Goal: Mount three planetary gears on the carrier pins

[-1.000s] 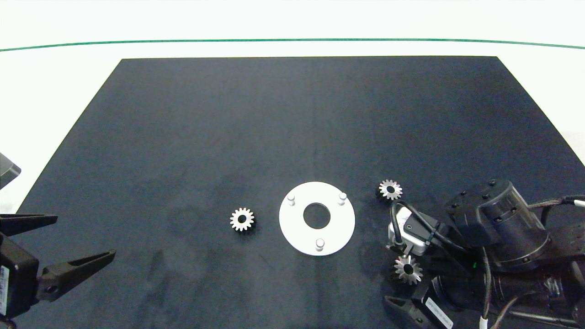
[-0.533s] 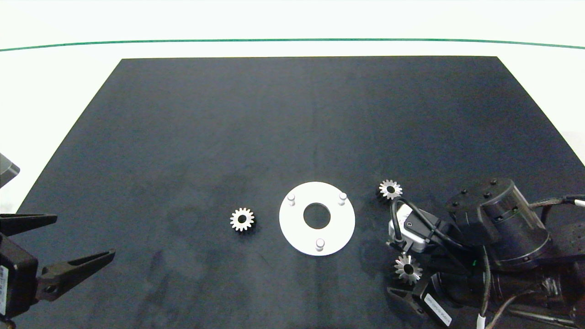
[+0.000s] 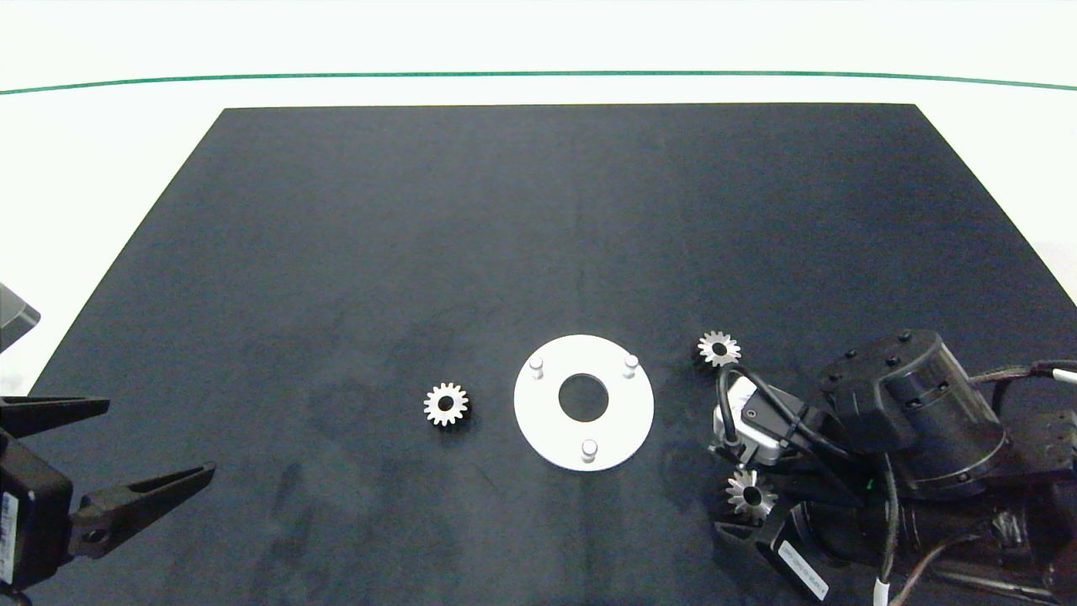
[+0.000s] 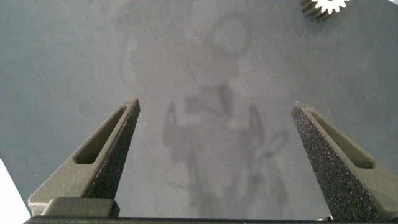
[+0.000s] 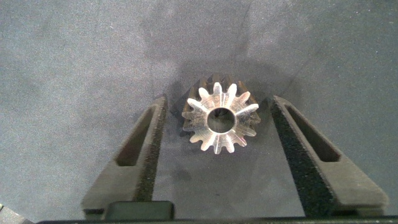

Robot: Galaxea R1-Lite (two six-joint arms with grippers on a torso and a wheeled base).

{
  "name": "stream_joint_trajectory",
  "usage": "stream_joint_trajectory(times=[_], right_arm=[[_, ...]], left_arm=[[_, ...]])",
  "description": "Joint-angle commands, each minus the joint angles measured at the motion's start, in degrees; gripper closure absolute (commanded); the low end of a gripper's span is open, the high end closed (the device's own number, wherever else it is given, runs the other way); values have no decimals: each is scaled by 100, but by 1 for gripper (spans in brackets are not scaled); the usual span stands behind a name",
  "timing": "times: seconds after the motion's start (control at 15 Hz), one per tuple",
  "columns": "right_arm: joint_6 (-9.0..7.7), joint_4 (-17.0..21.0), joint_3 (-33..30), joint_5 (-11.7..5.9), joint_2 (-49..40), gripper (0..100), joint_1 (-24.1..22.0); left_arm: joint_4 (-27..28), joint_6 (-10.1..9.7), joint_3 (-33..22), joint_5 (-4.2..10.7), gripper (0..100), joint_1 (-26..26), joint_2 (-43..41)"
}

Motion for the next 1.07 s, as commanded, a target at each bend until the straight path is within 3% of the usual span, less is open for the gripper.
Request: stream_joint_trajectory(times=[0.07, 1.07], right_arm=[[-10, 2, 11, -2, 7, 40, 3], [-10, -165, 55, -29, 95, 70, -23]], left_arm=[[16, 9, -5, 1, 0, -2, -9], [16, 36, -5, -7, 0, -11, -18]])
